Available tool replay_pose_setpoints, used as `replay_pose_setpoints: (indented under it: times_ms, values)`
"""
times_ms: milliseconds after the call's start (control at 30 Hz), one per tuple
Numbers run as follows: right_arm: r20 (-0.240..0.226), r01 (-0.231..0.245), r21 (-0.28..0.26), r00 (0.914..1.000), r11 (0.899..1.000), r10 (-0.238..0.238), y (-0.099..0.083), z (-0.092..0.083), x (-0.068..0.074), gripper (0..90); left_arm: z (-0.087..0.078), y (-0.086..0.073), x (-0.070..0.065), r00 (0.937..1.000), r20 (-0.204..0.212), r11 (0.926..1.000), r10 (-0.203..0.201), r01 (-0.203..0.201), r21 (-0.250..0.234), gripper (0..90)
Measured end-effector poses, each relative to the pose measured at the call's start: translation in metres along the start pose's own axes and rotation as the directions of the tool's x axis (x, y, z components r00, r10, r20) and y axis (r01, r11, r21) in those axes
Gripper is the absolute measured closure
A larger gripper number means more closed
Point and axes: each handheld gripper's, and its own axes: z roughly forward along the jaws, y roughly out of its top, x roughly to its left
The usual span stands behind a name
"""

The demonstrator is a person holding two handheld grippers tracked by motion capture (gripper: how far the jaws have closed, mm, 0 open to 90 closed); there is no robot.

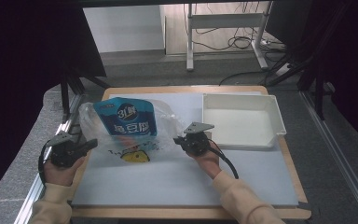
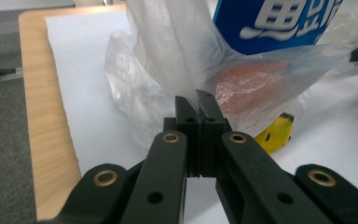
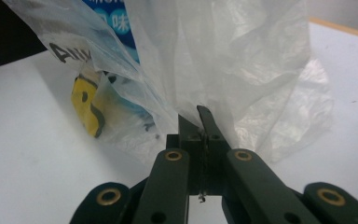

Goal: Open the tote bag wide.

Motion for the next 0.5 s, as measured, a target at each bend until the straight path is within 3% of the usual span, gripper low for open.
replay_pose_setpoints:
  times_ms: [500]
  values:
    - [-0.013,-0.009,0.061,0.9999,0.998,0.010,-0.015,0.010,0.005,88.8,0.011,-0.016,0.005,0.9999,0.004,0.9984,-0.013,0.013,0.055,90.0]
